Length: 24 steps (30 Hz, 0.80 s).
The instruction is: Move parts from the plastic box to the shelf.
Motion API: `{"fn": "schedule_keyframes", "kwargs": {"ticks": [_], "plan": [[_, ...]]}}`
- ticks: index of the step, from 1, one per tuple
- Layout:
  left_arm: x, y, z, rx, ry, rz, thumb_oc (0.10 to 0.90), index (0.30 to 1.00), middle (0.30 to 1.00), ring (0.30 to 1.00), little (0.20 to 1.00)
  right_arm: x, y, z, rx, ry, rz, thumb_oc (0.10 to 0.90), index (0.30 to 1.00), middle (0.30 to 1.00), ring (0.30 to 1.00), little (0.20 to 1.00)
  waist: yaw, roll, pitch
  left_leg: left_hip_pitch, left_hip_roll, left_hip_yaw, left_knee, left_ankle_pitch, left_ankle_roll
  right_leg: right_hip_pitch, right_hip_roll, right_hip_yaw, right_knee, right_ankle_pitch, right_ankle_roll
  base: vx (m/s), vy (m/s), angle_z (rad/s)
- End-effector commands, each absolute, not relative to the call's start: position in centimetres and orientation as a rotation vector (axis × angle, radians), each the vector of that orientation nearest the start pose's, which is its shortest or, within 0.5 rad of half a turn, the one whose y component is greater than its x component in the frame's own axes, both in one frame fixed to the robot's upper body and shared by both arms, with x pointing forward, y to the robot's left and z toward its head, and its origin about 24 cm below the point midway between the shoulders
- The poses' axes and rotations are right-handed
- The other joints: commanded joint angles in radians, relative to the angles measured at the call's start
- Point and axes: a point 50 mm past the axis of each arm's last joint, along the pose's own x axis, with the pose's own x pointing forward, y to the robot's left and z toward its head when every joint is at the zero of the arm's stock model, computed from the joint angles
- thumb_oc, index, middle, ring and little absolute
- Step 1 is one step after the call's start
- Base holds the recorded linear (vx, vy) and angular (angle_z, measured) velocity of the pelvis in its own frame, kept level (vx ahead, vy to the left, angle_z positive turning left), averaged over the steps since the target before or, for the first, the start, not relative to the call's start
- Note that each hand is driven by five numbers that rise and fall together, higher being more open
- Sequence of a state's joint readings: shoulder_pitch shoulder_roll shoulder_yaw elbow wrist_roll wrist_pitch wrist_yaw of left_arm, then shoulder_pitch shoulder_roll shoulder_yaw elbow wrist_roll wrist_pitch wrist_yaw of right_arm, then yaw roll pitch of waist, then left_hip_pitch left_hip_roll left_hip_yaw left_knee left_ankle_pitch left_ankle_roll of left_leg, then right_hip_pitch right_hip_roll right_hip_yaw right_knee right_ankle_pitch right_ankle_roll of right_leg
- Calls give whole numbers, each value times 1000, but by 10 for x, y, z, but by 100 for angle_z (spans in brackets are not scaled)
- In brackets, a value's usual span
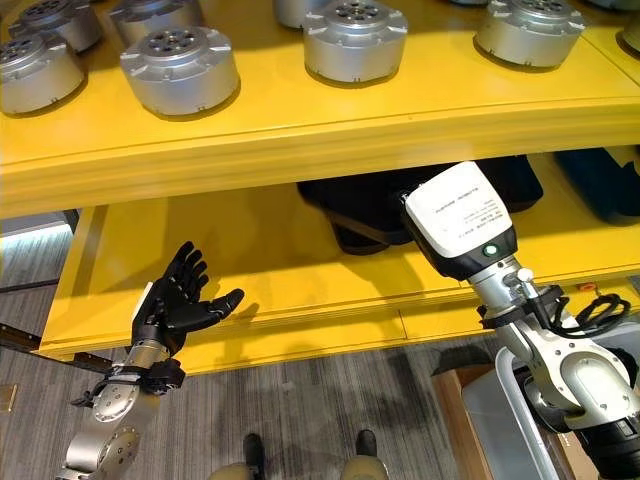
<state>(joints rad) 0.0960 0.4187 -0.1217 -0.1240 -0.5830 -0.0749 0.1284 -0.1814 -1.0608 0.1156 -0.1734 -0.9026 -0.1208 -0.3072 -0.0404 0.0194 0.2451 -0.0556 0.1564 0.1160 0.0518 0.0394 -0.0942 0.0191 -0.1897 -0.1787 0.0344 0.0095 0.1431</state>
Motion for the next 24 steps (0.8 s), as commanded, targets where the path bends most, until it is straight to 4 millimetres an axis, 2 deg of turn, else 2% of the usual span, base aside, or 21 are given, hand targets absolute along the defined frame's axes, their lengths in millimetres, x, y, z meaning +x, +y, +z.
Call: {"fn": "schedule_keyframes", "kwargs": {"ticks": [1,10,12,17,19,22,24], "plan": [[236,208,110,-117,-283,-26,900,1000,1000,1000,1000,273,-223,269,-1780,-989,-389,400,300,300,300,300,61,-79,-91,-71,79,-22,129,-42,-51,82,-51,9,24,-86,23,-4,-2,24],[236,216,115,-112,-307,19,900,1000,1000,1000,1000,296,-203,273,-1679,-1009,-420,400,300,300,300,300,110,-79,-63,-110,63,-48,143,-45,-40,76,-63,-21,22,-78,26,-23,1,9],[236,218,116,-108,-315,32,900,1000,1000,1000,1000,303,-195,277,-1649,-1019,-431,400,300,300,300,300,135,-78,-46,-133,57,-61,154,-44,-36,67,-66,-30,29,-77,25,-44,-6,11],[235,222,118,-111,-326,50,900,1000,1000,1000,1000,311,-188,282,-1630,-1024,-440,400,300,300,300,300,153,-75,-35,-152,53,-75,164,-44,-33,57,-68,-40,42,-79,23,-21,-4,17],[235,226,119,-105,-333,68,900,1000,1000,1000,1000,318,-181,290,-1599,-1031,-449,400,300,300,300,300,181,-70,-23,-171,42,-94,168,-43,-30,52,-69,-56,51,-83,20,-27,-6,9],[234,228,120,-105,-339,72,900,1000,1000,1000,1000,322,-177,293,-1574,-1028,-449,400,300,300,300,300,189,-64,-16,-184,37,-106,175,-43,-28,51,-70,-67,56,-86,20,-15,2,19],[235,229,121,-101,-340,73,900,1000,1000,1000,1000,328,-173,296,-1534,-1014,-451,400,300,300,300,300,210,-57,-8,-199,28,-122,182,-41,-25,50,-72,-79,62,-88,17,-13,2,28]]}}
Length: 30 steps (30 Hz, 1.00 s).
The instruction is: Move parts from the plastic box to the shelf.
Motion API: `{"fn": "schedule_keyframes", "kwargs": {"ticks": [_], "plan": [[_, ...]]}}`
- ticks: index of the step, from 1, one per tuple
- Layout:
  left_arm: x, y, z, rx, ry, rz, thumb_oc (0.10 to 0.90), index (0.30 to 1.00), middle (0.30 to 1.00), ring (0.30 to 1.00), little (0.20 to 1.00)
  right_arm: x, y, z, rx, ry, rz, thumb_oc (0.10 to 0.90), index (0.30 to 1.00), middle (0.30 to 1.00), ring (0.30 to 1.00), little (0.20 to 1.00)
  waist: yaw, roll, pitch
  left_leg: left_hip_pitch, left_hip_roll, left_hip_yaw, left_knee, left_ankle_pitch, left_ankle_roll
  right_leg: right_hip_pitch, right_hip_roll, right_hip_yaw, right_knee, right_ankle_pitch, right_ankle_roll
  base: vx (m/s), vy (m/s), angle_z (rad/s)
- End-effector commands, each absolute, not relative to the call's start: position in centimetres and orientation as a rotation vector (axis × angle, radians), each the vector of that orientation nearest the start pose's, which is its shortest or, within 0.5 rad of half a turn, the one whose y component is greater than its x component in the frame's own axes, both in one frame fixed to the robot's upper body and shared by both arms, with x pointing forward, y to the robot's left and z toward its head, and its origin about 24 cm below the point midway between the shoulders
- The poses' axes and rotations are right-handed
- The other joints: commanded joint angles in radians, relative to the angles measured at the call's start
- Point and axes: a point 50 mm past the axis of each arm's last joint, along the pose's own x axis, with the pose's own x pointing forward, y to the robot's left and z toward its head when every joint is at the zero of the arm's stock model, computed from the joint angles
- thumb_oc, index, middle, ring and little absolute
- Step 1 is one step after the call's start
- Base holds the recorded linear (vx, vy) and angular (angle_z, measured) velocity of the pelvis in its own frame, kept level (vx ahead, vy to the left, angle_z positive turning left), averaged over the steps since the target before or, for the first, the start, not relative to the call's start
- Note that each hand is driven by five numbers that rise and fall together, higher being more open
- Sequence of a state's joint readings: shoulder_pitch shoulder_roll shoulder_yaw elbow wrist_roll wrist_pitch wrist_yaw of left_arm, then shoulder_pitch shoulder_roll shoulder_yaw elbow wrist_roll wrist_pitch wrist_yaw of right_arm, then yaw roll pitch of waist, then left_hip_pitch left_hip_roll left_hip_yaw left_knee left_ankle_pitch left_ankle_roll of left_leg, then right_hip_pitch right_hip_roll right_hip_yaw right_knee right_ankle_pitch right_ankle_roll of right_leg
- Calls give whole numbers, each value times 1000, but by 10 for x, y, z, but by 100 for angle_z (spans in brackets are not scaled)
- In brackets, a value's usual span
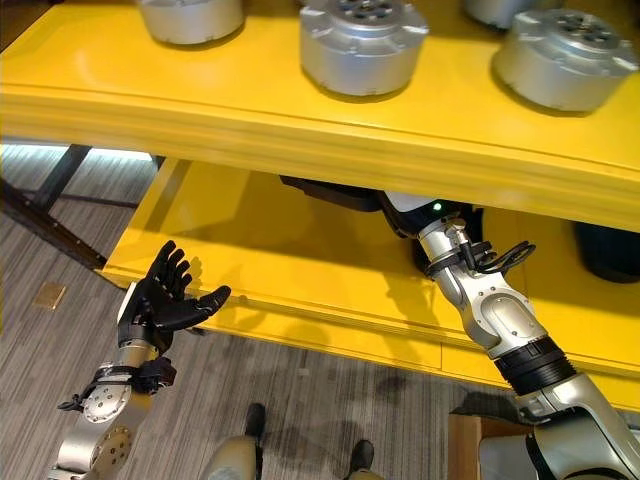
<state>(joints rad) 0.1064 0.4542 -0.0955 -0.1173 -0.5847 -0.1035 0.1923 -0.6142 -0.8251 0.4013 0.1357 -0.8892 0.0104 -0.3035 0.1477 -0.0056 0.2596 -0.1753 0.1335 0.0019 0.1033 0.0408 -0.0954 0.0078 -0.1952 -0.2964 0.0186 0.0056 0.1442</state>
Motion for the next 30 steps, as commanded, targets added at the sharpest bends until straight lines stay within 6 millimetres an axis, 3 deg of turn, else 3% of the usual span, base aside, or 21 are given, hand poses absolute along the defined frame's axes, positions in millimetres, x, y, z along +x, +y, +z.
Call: {"fn": "schedule_keyframes", "kwargs": {"ticks": [1,10,18,25,30], "plan": [[235,229,122,-103,-343,76,900,1000,1000,1000,1000,330,-172,297,-1526,-1009,-451,400,300,300,300,300,27,-30,-19,-86,48,-14,133,-42,-24,61,-68,31,80,-86,16,-14,-3,23],[236,231,124,-102,-346,74,900,1000,1000,1000,1000,350,-169,306,-1366,-914,-437,400,300,300,300,300,68,-13,7,-143,24,-58,171,-47,-16,44,-74,-4,106,-104,9,-14,-3,20],[238,230,127,-95,-352,45,900,1000,1000,1000,1000,376,-176,328,-1251,-796,-487,400,300,300,300,300,85,0,50,-188,29,-52,245,-75,-5,-43,-80,27,202,-125,3,-55,26,1],[244,227,134,-88,-379,28,900,1000,1000,1000,1000,388,-186,339,-1206,-700,-532,400,300,300,300,300,70,12,92,-255,56,-24,432,-167,20,-195,-90,105,407,-176,-9,-78,74,-17],[246,226,139,-81,-394,29,900,1000,1000,1000,1000,384,-191,352,-1196,-715,-564,400,300,300,300,300,46,7,108,-321,74,-19,576,-229,33,-306,-89,146,563,-220,-20,-111,63,-28]]}}
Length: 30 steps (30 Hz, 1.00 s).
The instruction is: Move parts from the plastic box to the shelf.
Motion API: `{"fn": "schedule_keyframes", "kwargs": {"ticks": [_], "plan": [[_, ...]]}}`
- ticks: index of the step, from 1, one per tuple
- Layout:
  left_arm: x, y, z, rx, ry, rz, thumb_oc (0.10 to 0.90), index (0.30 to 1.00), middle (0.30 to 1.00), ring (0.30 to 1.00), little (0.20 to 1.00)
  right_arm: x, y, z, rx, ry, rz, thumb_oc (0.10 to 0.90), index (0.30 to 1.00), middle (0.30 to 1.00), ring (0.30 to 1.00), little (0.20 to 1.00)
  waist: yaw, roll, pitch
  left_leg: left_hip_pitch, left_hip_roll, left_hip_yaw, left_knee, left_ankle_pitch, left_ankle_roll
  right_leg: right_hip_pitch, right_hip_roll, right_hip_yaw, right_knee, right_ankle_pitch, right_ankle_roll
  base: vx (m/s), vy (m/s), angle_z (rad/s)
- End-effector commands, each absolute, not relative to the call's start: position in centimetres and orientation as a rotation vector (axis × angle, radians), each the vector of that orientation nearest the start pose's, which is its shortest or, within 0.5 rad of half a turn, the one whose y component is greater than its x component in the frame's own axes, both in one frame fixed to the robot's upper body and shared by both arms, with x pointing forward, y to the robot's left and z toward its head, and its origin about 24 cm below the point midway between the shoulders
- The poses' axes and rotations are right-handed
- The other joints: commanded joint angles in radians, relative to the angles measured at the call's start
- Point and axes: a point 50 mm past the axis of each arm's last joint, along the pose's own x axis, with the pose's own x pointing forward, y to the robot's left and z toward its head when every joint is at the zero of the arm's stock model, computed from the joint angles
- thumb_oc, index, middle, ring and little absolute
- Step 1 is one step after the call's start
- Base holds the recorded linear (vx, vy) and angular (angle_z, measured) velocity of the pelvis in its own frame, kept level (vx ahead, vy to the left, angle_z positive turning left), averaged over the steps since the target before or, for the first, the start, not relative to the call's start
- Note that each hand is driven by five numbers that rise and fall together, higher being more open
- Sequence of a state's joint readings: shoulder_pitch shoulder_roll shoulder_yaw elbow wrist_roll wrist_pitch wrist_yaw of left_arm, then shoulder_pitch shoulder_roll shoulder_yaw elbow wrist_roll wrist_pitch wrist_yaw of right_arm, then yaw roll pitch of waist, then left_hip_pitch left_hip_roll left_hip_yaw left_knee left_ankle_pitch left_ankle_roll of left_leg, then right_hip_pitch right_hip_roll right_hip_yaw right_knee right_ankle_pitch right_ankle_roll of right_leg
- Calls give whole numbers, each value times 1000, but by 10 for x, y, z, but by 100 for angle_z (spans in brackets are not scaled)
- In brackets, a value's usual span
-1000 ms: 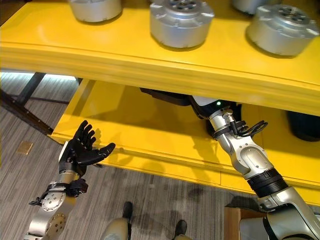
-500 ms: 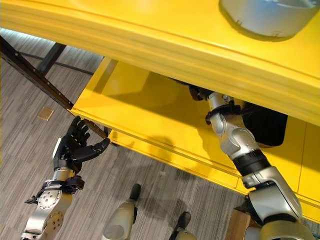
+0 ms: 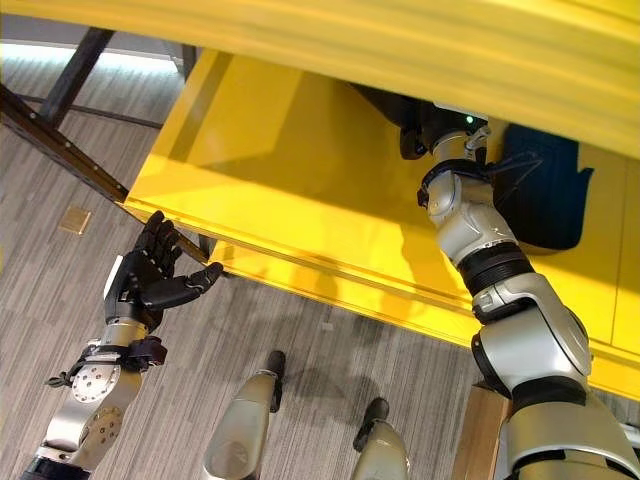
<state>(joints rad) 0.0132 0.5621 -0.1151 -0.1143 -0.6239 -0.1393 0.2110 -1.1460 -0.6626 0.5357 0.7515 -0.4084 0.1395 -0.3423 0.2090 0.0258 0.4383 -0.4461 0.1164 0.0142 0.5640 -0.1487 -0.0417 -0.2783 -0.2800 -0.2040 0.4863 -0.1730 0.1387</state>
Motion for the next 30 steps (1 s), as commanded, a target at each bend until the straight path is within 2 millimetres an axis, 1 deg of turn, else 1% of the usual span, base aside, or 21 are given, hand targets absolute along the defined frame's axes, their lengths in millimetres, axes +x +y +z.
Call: {"fn": "schedule_keyframes", "kwargs": {"ticks": [1,6,7,11,14,18,22,23,24,25,26,30], "plan": [[247,225,139,-80,-394,28,900,1000,1000,1000,1000,383,-192,352,-1187,-714,-566,400,300,300,300,300,-19,-26,-72,-63,92,-36,132,-45,-19,-34,-1,59,114,-50,-19,-72,15,-16],[249,224,139,-78,-390,21,900,1000,1000,1000,1000,383,-200,353,-1186,-697,-584,400,300,300,300,300,-33,-33,-78,-100,97,-55,187,-68,-17,-77,4,61,177,-78,-29,-52,-8,-6],[249,223,140,-75,-389,15,900,1000,1000,1000,1000,382,-202,356,-1186,-701,-595,400,300,300,300,300,-36,-37,-81,-108,98,-61,199,-74,-16,-82,7,61,188,-86,-31,-31,-22,0],[249,223,137,-70,-370,10,900,1000,1000,1000,1000,381,-208,358,-1150,-688,-615,400,300,300,300,300,-43,-41,-83,-124,104,-72,226,-87,-16,-98,14,62,220,-102,-37,-18,-12,3],[250,223,138,-64,-371,11,900,1000,1000,1000,1000,381,-206,358,-1099,-695,-615,400,300,300,300,300,-49,-43,-86,-133,110,-75,245,-98,-17,-112,20,62,241,-113,-41,-5,-7,1],[251,222,138,-63,-371,15,900,1000,1000,1000,1000,381,-199,356,-1034,-716,-594,400,300,300,300,300,-55,-44,-87,-136,113,-76,254,-106,-18,-118,21,66,251,-120,-44,9,-2,-5],[252,218,140,-55,-378,1,900,1000,1000,1000,1000,383,-188,351,-973,-729,-562,400,300,300,300,300,-60,-44,-89,-141,109,-82,260,-111,-17,-120,20,63,257,-125,-45,0,0,0],[252,217,140,-55,-380,0,900,1000,1000,1000,1000,383,-182,349,-954,-736,-545,400,300,300,300,300,-59,-43,-89,-143,108,-82,261,-113,-17,-118,20,60,257,-126,-44,0,0,0],[252,218,140,-55,-380,0,900,1000,1000,1000,1000,383,-182,349,-954,-736,-545,400,300,300,300,300,-60,-43,-90,-144,108,-83,261,-113,-17,-118,20,59,257,-126,-44,0,0,0],[252,217,140,-56,-380,0,900,1000,1000,1000,1000,383,-179,348,-940,-741,-538,400,300,300,300,300,-59,-42,-90,-146,106,-85,262,-114,-16,-118,19,58,257,-127,-45,0,0,0],[252,217,141,-55,-381,3,900,1000,1000,1000,1000,382,-172,348,-926,-762,-518,400,300,300,300,300,-57,-42,-91,-148,103,-87,260,-114,-17,-115,17,55,254,-128,-44,0,0,0],[252,217,141,-55,-382,7,900,1000,1000,1000,1000,382,-162,345,-907,-777,-493,400,300,300,300,300,-55,-41,-91,-150,99,-91,259,-115,-16,-112,14,50,256,-131,-44,20,-9,6]]}}
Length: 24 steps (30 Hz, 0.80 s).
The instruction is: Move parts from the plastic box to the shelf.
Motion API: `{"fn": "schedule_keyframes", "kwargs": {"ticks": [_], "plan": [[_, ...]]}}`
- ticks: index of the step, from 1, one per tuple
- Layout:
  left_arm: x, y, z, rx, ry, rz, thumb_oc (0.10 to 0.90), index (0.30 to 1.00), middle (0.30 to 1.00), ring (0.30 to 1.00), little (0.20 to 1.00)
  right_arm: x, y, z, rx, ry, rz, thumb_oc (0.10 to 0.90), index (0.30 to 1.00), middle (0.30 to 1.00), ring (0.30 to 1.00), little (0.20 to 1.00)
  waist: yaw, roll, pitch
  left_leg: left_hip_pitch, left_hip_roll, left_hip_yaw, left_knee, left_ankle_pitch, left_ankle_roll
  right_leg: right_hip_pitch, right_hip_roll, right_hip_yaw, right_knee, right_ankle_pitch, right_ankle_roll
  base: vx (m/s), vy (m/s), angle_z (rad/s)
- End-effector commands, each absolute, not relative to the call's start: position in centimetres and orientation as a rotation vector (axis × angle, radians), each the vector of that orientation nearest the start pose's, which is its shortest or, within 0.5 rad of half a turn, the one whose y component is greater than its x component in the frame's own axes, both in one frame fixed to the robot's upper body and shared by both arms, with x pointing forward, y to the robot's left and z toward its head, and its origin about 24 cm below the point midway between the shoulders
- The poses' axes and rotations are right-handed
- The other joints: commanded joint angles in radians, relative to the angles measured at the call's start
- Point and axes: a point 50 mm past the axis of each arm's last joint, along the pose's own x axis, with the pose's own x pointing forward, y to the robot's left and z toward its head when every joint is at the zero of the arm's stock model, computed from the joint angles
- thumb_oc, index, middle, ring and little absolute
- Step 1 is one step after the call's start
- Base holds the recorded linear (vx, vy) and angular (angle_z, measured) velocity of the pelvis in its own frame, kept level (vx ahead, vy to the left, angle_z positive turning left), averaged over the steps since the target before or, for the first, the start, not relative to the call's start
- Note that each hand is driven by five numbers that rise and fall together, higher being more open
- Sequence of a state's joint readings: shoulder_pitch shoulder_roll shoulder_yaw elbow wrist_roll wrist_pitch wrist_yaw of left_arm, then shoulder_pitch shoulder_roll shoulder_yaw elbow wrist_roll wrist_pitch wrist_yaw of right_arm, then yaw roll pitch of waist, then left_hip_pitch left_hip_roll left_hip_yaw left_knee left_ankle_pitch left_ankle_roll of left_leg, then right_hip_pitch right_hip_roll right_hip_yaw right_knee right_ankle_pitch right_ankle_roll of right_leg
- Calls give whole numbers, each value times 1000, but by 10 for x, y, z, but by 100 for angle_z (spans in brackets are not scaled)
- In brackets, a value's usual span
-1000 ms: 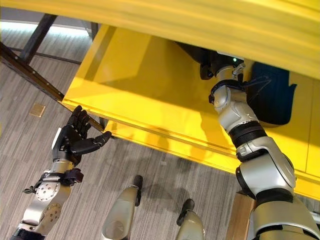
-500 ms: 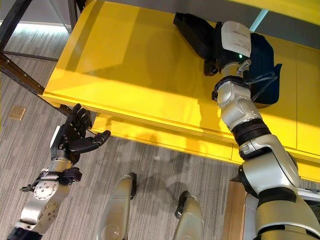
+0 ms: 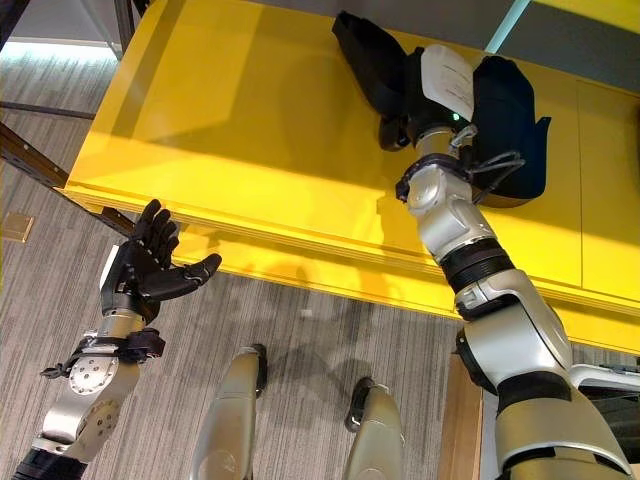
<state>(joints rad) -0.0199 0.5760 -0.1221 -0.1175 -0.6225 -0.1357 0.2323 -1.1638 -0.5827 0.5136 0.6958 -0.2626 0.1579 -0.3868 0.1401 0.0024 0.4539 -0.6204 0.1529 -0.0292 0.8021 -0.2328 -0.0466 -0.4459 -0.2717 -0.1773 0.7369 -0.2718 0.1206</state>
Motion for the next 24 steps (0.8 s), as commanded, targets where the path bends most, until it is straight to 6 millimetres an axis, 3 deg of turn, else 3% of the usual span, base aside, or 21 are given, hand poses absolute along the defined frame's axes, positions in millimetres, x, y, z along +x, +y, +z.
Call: {"fn": "schedule_keyframes", "kwargs": {"ticks": [1,2,5,6,24], "plan": [[252,217,141,-55,-382,7,900,1000,1000,1000,1000,382,-162,345,-907,-776,-493,400,300,300,300,300,14,-17,-106,24,62,-48,21,-31,-11,56,6,23,5,-32,-26,33,-14,8],[252,215,141,-59,-383,5,900,1000,1000,1000,1000,381,-154,338,-856,-787,-458,400,300,300,300,300,15,-16,-103,20,57,-51,20,-30,-11,61,2,15,7,-34,-26,28,-16,9],[253,214,140,-57,-381,7,900,1000,1000,1000,1000,381,-153,335,-842,-780,-449,400,300,300,300,300,15,-17,-103,19,55,-53,19,-29,-12,63,1,13,7,-34,-26,27,-14,7],[252,215,138,-50,-370,15,900,1000,1000,1000,1000,382,-149,323,-811,-760,-430,400,300,300,300,300,20,-18,-101,17,51,-60,18,-31,-11,68,0,4,11,-39,-28,55,-25,12],[251,213,137,-40,-368,56,900,1000,1000,1000,1000,375,-148,279,-684,-699,-412,400,300,300,300,300,6,-6,-75,10,54,-67,28,-35,-13,56,-1,5,40,-56,-35,7,-5,2]]}}
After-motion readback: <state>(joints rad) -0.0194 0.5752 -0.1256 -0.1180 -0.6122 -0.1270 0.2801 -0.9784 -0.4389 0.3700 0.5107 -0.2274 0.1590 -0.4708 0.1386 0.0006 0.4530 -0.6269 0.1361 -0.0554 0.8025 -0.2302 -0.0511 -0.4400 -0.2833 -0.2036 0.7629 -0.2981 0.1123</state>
